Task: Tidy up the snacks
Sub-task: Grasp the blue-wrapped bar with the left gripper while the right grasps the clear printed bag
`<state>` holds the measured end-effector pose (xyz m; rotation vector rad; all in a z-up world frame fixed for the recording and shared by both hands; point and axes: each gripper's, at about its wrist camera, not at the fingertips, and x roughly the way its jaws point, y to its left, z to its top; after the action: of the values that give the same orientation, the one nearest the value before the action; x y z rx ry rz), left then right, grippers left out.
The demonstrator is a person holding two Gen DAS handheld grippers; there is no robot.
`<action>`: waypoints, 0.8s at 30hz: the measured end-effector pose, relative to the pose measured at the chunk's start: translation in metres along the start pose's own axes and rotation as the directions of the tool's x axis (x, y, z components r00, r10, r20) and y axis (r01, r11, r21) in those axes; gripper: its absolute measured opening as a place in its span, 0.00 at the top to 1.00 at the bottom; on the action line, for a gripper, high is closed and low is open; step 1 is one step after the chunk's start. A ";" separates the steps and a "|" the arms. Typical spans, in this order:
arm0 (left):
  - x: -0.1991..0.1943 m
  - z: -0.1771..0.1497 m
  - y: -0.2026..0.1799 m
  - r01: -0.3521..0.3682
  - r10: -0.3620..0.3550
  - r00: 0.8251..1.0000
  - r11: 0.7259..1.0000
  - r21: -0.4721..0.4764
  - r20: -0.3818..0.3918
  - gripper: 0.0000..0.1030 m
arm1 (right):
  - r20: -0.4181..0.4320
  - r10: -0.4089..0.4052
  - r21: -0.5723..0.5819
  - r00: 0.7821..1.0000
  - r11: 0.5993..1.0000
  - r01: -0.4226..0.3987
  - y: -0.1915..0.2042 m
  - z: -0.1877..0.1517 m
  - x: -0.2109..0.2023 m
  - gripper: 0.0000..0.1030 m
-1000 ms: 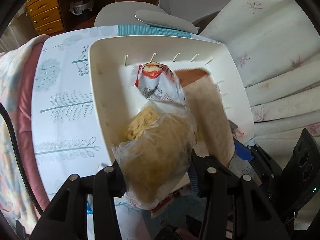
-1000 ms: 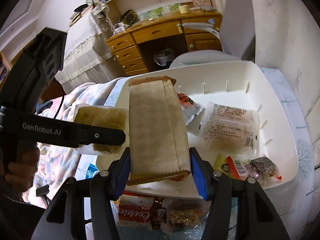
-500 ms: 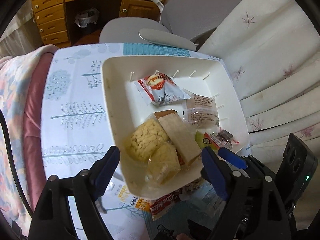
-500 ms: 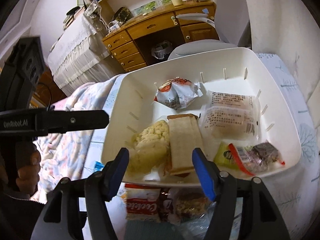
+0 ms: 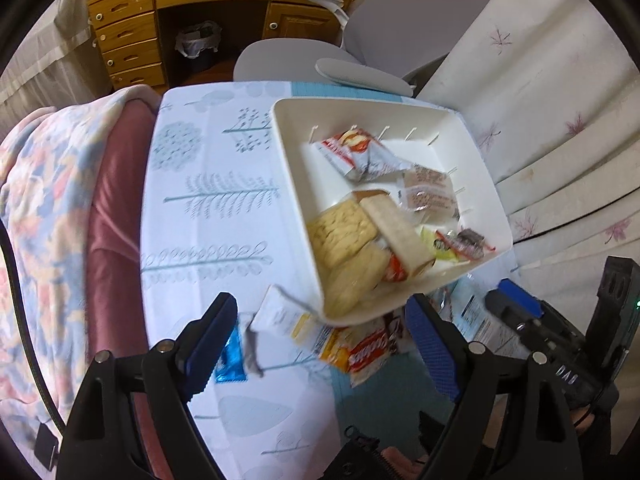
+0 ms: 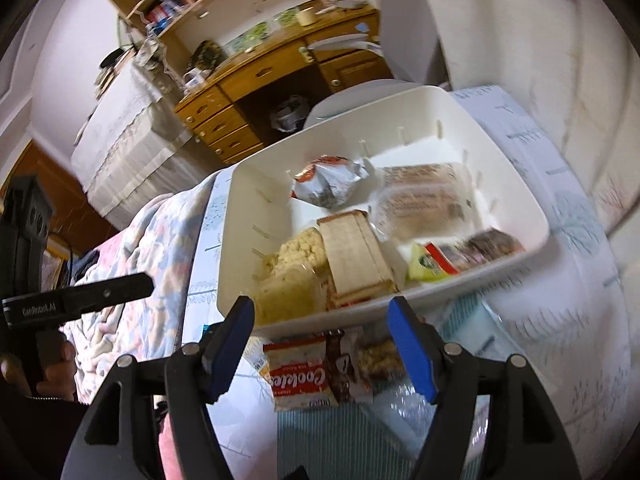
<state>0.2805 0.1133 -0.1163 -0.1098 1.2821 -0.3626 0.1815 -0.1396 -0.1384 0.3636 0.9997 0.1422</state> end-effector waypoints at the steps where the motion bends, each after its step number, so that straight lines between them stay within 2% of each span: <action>1: -0.002 -0.003 0.003 -0.003 0.003 1.000 1.000 0.002 -0.002 0.17 | 0.004 -0.016 0.018 1.000 1.000 0.016 -0.001 -0.004 -0.004 0.32; 8: 0.000 -0.020 0.026 -0.031 0.032 0.998 0.999 0.022 -0.049 0.17 | 0.013 -0.075 0.151 0.997 0.986 0.072 -0.015 -0.031 -0.019 0.32; 14: 0.019 -0.032 0.045 -0.068 0.072 0.990 0.997 0.035 -0.125 0.17 | 0.019 -0.128 0.274 0.992 0.954 0.118 -0.032 -0.055 -0.024 0.32; 24: 0.063 -0.047 0.066 -0.127 0.136 0.962 0.990 0.053 -0.236 0.17 | 0.004 -0.173 0.476 0.985 0.866 0.150 -0.068 -0.091 -0.023 0.32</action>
<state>0.2638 0.1608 -0.2060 0.0532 1.5116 -0.2910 0.0896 -0.1880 -0.1891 0.7265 1.0090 -0.2716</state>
